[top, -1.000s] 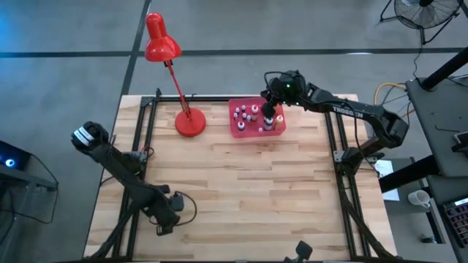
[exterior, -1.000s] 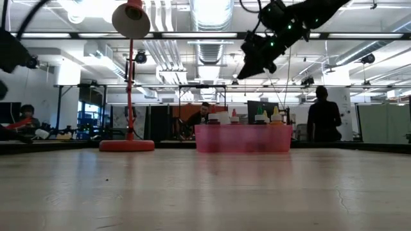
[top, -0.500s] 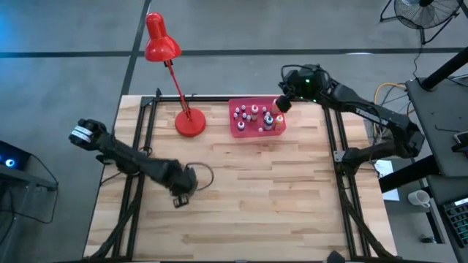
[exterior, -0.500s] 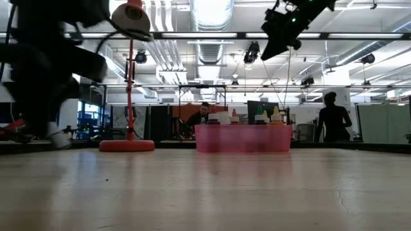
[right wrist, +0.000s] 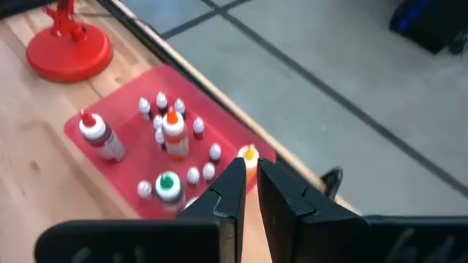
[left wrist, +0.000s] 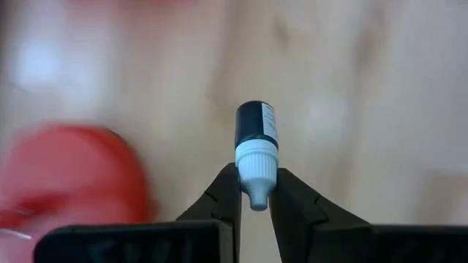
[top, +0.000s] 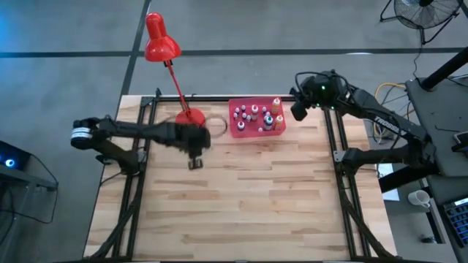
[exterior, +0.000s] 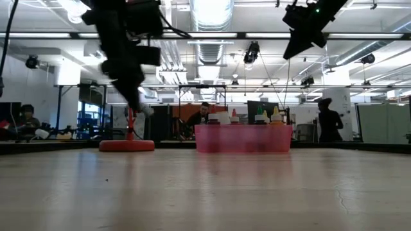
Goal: Pick & Place food coloring
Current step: Put the small blue food coloring bottle into the red bin
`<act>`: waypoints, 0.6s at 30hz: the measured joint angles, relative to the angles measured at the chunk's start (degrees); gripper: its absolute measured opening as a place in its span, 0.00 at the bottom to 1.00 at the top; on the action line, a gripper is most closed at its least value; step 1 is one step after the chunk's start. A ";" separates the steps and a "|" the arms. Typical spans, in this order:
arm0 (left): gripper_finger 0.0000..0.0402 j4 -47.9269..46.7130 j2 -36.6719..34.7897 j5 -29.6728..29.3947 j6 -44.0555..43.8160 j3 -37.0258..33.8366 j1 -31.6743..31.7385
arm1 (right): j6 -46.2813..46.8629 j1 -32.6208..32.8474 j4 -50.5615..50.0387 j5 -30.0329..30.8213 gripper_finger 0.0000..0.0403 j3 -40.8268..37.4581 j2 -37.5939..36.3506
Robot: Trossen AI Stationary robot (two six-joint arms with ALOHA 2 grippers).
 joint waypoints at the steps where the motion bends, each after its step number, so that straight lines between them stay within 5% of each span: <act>1: 0.08 0.73 0.28 -0.45 2.16 1.26 2.02 | 0.73 0.00 -0.06 -0.02 0.07 -0.63 -0.34; 9: 0.08 5.70 7.33 2.08 11.09 12.74 16.53 | 9.96 0.11 0.82 0.02 0.07 -5.14 -1.99; 15: 0.08 3.59 19.01 2.81 17.08 25.96 19.84 | 10.24 0.09 3.54 0.00 0.07 -7.26 -1.13; 18: 0.08 -0.95 25.75 7.85 15.69 35.69 20.71 | 10.50 0.09 4.82 0.02 0.07 -7.12 -0.82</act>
